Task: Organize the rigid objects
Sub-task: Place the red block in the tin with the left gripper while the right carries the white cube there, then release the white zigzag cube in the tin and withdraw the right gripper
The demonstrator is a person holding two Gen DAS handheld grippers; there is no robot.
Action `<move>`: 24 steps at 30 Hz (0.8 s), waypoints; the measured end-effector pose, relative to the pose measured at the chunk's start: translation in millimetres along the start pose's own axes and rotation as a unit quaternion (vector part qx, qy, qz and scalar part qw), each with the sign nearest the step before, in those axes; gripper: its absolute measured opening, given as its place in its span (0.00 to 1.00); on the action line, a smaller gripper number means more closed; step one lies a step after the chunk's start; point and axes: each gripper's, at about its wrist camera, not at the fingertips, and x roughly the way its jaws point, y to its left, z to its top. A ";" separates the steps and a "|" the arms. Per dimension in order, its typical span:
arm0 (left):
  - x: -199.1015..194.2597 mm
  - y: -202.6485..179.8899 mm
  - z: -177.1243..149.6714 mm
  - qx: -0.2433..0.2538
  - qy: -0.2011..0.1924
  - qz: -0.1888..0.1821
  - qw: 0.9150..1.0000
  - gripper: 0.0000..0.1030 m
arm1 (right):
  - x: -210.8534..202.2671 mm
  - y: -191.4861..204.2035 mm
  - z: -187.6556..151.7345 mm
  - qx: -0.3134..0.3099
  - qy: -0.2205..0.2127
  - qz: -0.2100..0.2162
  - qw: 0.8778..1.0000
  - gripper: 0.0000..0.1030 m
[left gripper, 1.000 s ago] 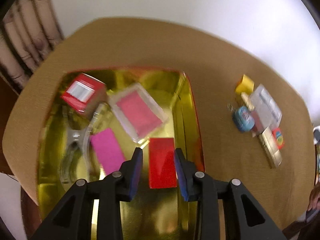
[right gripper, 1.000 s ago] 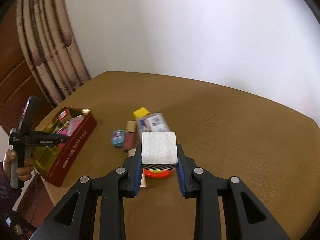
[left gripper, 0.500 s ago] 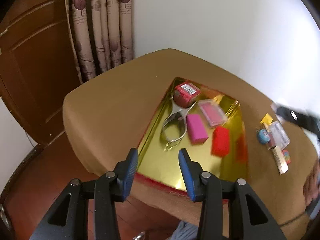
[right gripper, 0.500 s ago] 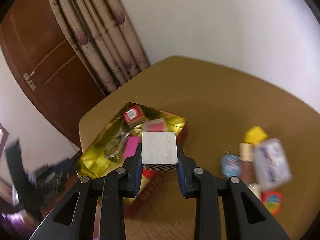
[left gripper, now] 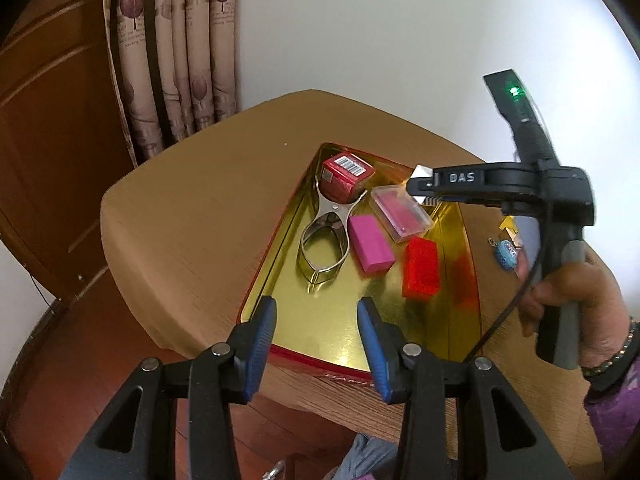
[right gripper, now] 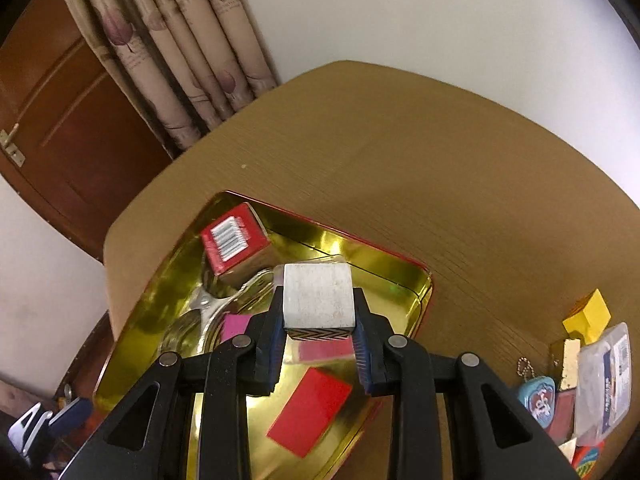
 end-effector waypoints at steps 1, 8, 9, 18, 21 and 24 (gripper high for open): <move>0.3 0.8 -0.2 -0.002 0.003 -0.002 1.000 0.41 | 2.8 -0.5 0.1 0.002 0.002 -0.001 1.000 0.27; 4.3 -0.6 -2.7 -0.001 0.014 -0.006 1.000 0.42 | -6.9 -7.3 -3.6 0.018 -0.017 -0.002 1.000 0.32; 4.2 -1.5 -3.0 0.002 0.014 -0.005 1.000 0.42 | -16.0 -10.7 -7.6 0.023 -0.025 0.003 0.999 0.34; -2.4 -14.5 -7.5 0.028 -0.002 0.011 1.000 0.42 | -143.5 -89.0 -147.7 0.078 -0.134 -0.084 0.984 0.61; -3.2 -20.8 -10.2 0.036 -0.002 0.013 0.999 0.42 | -162.4 -137.0 -206.4 0.107 -0.099 -0.140 0.979 0.61; -6.3 -28.8 -14.0 0.048 -0.009 0.024 0.999 0.42 | -166.0 -158.3 -232.2 0.138 -0.079 -0.119 0.980 0.52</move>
